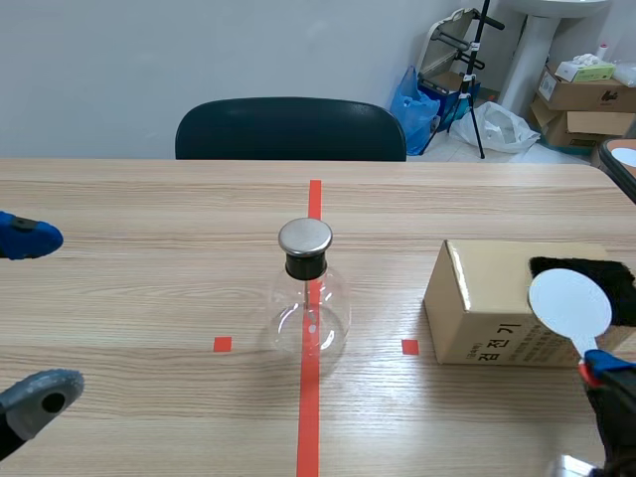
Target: Do the electroscope experiment
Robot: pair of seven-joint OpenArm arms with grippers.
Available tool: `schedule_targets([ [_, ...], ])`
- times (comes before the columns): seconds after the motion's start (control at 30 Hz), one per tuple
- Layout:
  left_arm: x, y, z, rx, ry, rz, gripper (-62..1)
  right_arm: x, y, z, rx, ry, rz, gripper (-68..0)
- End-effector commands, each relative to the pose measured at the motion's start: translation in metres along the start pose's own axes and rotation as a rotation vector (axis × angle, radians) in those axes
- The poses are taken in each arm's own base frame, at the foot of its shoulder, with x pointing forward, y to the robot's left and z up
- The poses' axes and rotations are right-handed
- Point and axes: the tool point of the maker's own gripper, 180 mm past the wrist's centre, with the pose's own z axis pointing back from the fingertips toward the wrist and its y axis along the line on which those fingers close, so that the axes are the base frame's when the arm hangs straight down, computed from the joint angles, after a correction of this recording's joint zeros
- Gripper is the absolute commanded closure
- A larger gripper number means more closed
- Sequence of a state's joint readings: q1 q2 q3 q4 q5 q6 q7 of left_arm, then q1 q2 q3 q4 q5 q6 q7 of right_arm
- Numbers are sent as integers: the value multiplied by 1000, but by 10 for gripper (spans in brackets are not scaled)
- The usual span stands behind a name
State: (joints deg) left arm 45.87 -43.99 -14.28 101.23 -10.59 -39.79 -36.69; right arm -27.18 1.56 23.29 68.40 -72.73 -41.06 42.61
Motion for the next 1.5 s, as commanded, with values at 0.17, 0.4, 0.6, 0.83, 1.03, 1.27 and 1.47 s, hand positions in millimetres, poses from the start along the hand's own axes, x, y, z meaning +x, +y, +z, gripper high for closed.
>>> schedule_targets([
  [0.17,7,0,-1,2,-33,10,-615,11,-2,2,-1,-87,25,-13],
  [0.4,7,0,-1,2,-32,10,-615,-19,1,6,8,95,28,-13],
  [0.6,7,0,-1,2,-32,10,-615,-25,-8,8,-42,144,37,-13],
  [0.83,7,0,-1,2,-32,10,-615,5,-3,5,-18,-29,26,-13],
  [1.03,7,0,-1,2,-32,10,-615,2,2,4,13,-13,33,-13],
  [1.27,7,0,-1,2,-33,10,-615,-29,2,9,10,161,34,-13],
  [1.47,7,0,-1,2,-33,10,-615,-3,-1,4,-4,17,33,-13],
])
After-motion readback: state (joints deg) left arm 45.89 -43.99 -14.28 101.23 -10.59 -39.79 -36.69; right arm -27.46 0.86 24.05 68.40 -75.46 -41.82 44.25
